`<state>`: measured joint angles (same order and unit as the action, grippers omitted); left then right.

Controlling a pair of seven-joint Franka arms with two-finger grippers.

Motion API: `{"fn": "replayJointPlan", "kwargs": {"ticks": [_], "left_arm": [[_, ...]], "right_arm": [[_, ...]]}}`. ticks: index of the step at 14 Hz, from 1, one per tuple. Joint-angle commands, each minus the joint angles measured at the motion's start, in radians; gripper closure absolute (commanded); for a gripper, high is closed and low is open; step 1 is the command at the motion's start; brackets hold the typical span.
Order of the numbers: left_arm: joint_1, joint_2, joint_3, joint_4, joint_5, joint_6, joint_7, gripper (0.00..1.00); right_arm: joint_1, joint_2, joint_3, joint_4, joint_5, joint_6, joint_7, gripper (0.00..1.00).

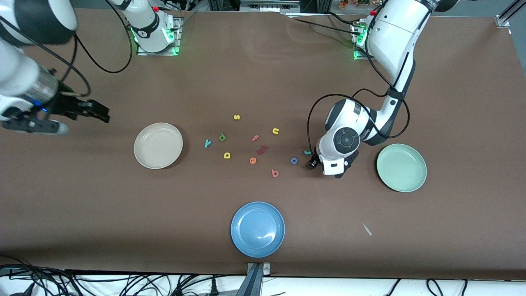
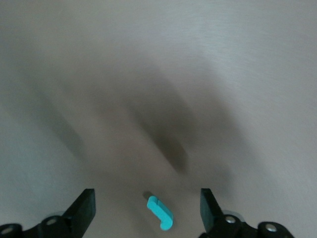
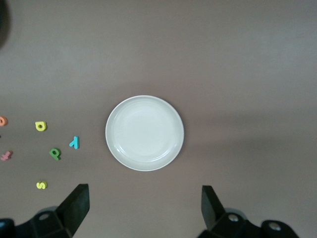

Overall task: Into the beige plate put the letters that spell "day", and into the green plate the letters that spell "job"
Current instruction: 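Carry the cyan letter to the green plate while the right gripper grasps cyan y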

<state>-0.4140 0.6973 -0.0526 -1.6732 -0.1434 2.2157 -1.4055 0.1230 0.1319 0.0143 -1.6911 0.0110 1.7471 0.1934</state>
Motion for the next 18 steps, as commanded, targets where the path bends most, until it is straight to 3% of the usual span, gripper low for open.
{"fn": "replayJointPlan", "kwargs": {"ticks": [1,3,4,5,6,8,10,12,13,16,18], "left_arm": [[-0.015,0.021,0.008,-0.002,-0.083,0.055,-0.145,0.08],[-0.032,0.021,0.008,-0.003,-0.11,0.055,-0.206,0.09],[-0.041,0.021,0.008,-0.01,-0.11,0.055,-0.237,0.15],[-0.045,0.021,0.008,-0.011,-0.11,0.056,-0.256,0.37],[-0.043,0.021,0.008,-0.011,-0.11,0.058,-0.268,0.5],[-0.042,0.022,0.008,-0.013,-0.11,0.074,-0.276,0.54],[-0.04,0.031,0.008,-0.017,-0.11,0.091,-0.291,0.66],[-0.035,0.03,0.008,-0.017,-0.11,0.091,-0.293,0.93],[-0.037,0.03,0.008,-0.017,-0.11,0.09,-0.285,1.0],[-0.02,0.002,0.011,-0.011,-0.097,0.076,-0.242,1.0],[0.029,-0.068,0.016,-0.004,-0.096,-0.024,-0.091,1.0]], "right_arm": [[0.111,0.107,-0.002,-0.007,0.003,0.082,0.157,0.0],[0.191,0.176,-0.002,-0.024,-0.002,0.174,0.347,0.0],[0.22,0.202,-0.002,-0.038,-0.005,0.227,0.433,0.0],[0.251,0.225,-0.002,-0.059,-0.009,0.279,0.519,0.0],[0.276,0.245,-0.002,-0.085,-0.011,0.331,0.605,0.0],[0.314,0.274,-0.002,-0.155,-0.012,0.463,0.752,0.0],[0.334,0.31,-0.002,-0.209,-0.011,0.558,0.849,0.01],[0.336,0.342,-0.002,-0.222,-0.011,0.601,0.895,0.01],[0.336,0.36,-0.001,-0.222,-0.011,0.618,0.917,0.02],[0.345,0.411,-0.001,-0.223,-0.011,0.672,0.984,0.06],[0.366,0.414,-0.001,-0.223,-0.011,0.674,1.015,0.12]]}}
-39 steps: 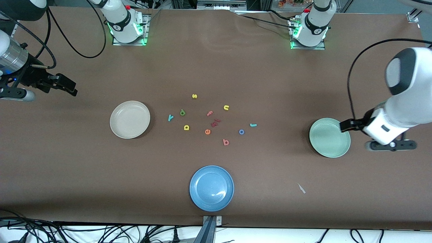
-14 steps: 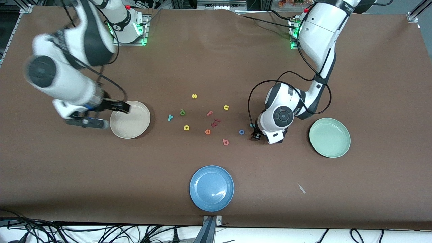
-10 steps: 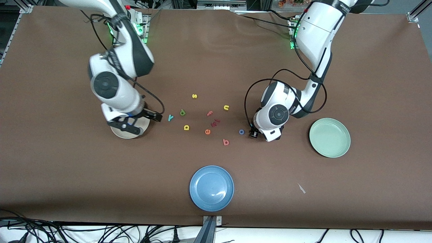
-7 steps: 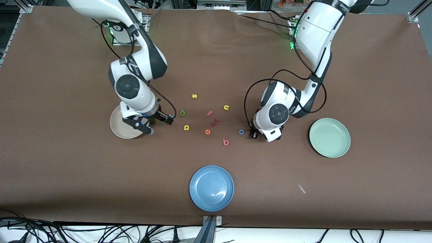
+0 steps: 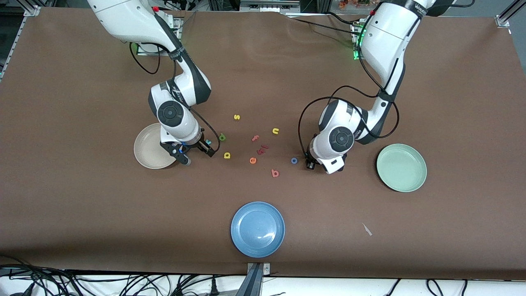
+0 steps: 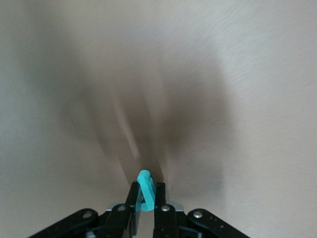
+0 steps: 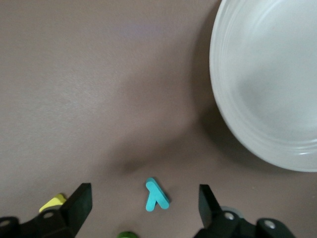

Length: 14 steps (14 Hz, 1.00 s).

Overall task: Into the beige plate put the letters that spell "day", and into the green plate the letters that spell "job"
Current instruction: 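Carry the cyan letter to the green plate while the right gripper grasps cyan y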

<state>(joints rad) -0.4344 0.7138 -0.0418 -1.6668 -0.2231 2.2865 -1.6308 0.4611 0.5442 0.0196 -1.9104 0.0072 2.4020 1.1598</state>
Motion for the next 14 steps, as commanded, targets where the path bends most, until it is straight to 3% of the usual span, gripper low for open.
{"fn": "replayJointPlan", "kwargs": {"ticks": [1,4,6,8,10,11,13,14], "left_arm": [[0.093,-0.129,0.003,-0.007,-0.016,-0.166,0.237,1.0],[0.242,-0.229,0.007,-0.011,-0.015,-0.346,0.515,1.0],[0.337,-0.246,0.007,-0.013,0.017,-0.406,0.703,1.0],[0.403,-0.229,0.005,-0.019,0.124,-0.407,0.828,1.0],[0.48,-0.18,0.005,-0.014,0.16,-0.366,0.958,1.0],[0.509,-0.153,0.005,-0.016,0.16,-0.322,1.024,1.0],[0.537,-0.116,0.007,-0.016,0.16,-0.28,1.086,1.0],[0.543,-0.1,0.007,-0.016,0.16,-0.265,1.095,1.0]], "right_arm": [[0.028,0.014,-0.006,-0.004,-0.007,0.02,0.055,0.13],[0.03,0.026,-0.006,-0.016,-0.001,0.025,0.058,0.15],[0.028,0.026,-0.006,-0.03,-0.001,0.032,0.058,0.16],[0.028,0.034,-0.006,-0.032,0.0,0.04,0.058,0.16],[0.028,0.034,-0.006,-0.033,0.0,0.04,0.058,0.16],[0.028,0.037,-0.006,-0.035,0.002,0.042,0.058,0.24],[0.028,0.036,-0.006,-0.035,0.002,0.04,0.058,0.52],[0.03,0.037,-0.006,-0.035,0.002,0.04,0.06,0.59]]}}
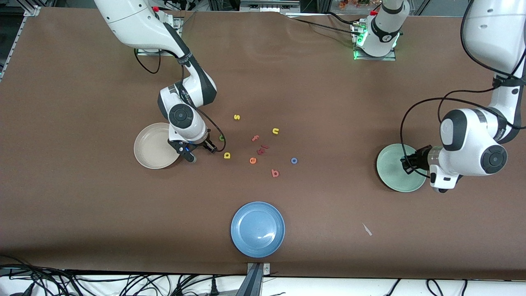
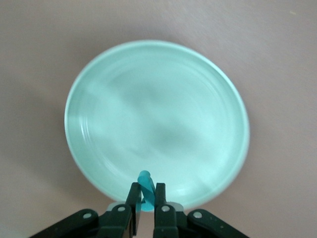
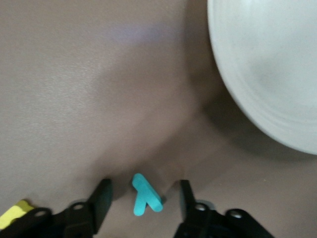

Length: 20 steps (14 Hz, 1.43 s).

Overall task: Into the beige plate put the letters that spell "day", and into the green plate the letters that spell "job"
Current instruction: 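Release the cyan letter on the green plate while the right gripper carries y, then grasp the blue ring letter while the right gripper drops y on the cream plate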

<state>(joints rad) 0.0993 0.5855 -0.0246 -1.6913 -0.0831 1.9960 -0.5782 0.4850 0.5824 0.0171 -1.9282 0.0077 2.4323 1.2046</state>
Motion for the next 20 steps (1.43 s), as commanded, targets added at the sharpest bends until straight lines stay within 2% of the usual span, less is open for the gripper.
{"fn": "replayJointPlan", "kwargs": {"ticks": [1,2,3,5,6,9,13,16,18,20], "left_arm": [[0.025,0.045,-0.011,0.009,0.02,0.044,0.055,1.0],[0.03,0.057,-0.011,0.01,0.022,0.058,0.069,1.0],[0.039,0.057,-0.011,0.012,0.022,0.058,0.08,0.88],[0.051,0.042,-0.012,0.018,0.022,0.056,0.084,0.16],[0.045,0.033,-0.015,0.019,0.02,0.055,0.078,0.0],[0.037,-0.036,-0.043,0.027,-0.004,0.046,0.042,0.0],[0.028,-0.066,-0.225,0.054,0.003,0.044,-0.136,0.0],[-0.117,-0.04,-0.238,0.058,0.016,0.064,-0.29,0.0],[-0.185,-0.013,-0.239,0.056,0.031,0.16,-0.371,0.0],[-0.292,0.046,-0.232,0.056,0.067,0.211,-0.435,0.0]], "right_arm": [[0.006,-0.003,-0.003,-0.018,0.002,0.01,0.029,0.62],[0.006,-0.003,-0.003,-0.02,0.002,0.01,0.035,0.65],[0.006,-0.001,-0.002,-0.02,0.002,0.01,0.036,0.69],[0.006,-0.003,-0.003,-0.02,0.002,0.01,0.036,0.79],[0.006,-0.003,-0.003,-0.02,0.002,0.007,0.036,0.84],[0.006,-0.013,-0.003,-0.015,0.002,-0.004,0.02,0.96],[0.004,-0.038,-0.006,-0.008,-0.002,-0.024,0.007,1.0],[-0.006,-0.073,-0.031,0.018,0.003,-0.135,-0.089,1.0],[-0.006,-0.09,-0.057,0.029,0.008,-0.165,-0.147,1.0],[-0.008,-0.121,-0.113,0.029,0.014,-0.234,-0.264,1.0]]}}
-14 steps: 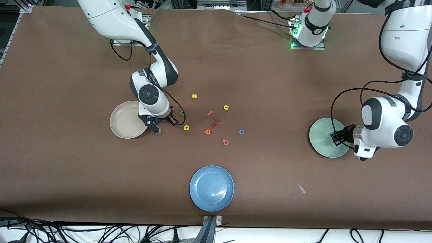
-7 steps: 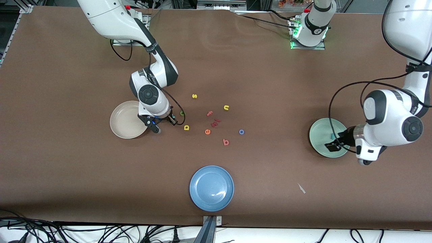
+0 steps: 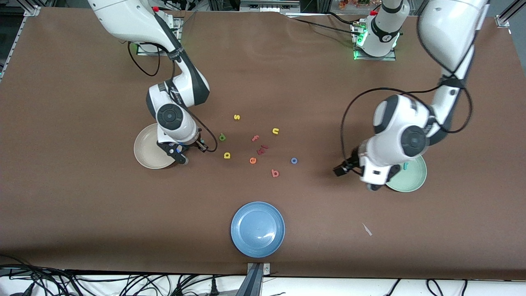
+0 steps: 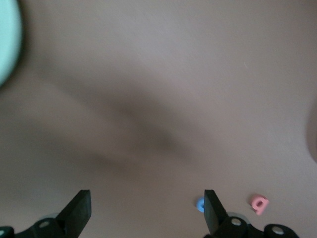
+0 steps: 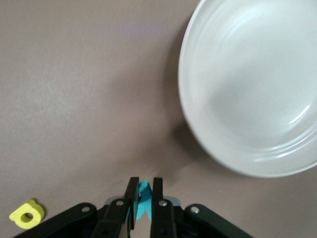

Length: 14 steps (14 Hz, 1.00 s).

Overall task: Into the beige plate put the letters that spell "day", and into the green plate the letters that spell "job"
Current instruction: 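Grasp the blue ring letter while the right gripper drops y on the cream plate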

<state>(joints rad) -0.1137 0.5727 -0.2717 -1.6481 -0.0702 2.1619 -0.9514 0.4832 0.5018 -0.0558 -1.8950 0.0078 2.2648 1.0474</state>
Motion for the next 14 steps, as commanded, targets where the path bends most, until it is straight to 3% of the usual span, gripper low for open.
{"fn": "replayJointPlan", "kwargs": {"ticks": [1,3,6,7,8,9,10,14], "left_arm": [[-0.118,0.085,0.022,0.014,0.1,0.056,-0.091,0.0],[-0.155,0.131,0.019,0.014,0.185,0.105,-0.16,0.0],[-0.198,0.168,0.019,0.017,0.195,0.153,-0.193,0.02],[-0.204,0.179,0.02,0.019,0.194,0.154,-0.194,0.06],[-0.204,0.19,0.019,0.028,0.196,0.154,-0.193,0.08],[-0.205,0.206,0.019,0.049,0.198,0.154,-0.193,0.1],[-0.205,0.223,0.019,0.059,0.195,0.154,-0.194,0.15],[-0.221,0.23,0.019,0.097,0.182,0.154,-0.196,0.14]], "right_arm": [[-0.006,-0.051,-0.071,-0.007,0.023,-0.092,-0.175,1.0],[-0.006,-0.06,-0.12,-0.022,0.024,-0.107,-0.295,1.0],[-0.031,-0.046,-0.174,-0.062,0.026,-0.074,-0.449,1.0],[-0.053,-0.042,-0.174,-0.076,0.026,-0.049,-0.461,0.84],[-0.06,-0.033,-0.174,-0.078,0.026,-0.041,-0.461,0.39],[-0.058,-0.037,-0.173,-0.076,0.026,-0.05,-0.458,0.0],[-0.058,-0.04,-0.17,-0.07,0.026,-0.057,-0.454,0.0],[-0.038,-0.054,-0.139,-0.046,0.099,-0.057,-0.379,0.0]]}}
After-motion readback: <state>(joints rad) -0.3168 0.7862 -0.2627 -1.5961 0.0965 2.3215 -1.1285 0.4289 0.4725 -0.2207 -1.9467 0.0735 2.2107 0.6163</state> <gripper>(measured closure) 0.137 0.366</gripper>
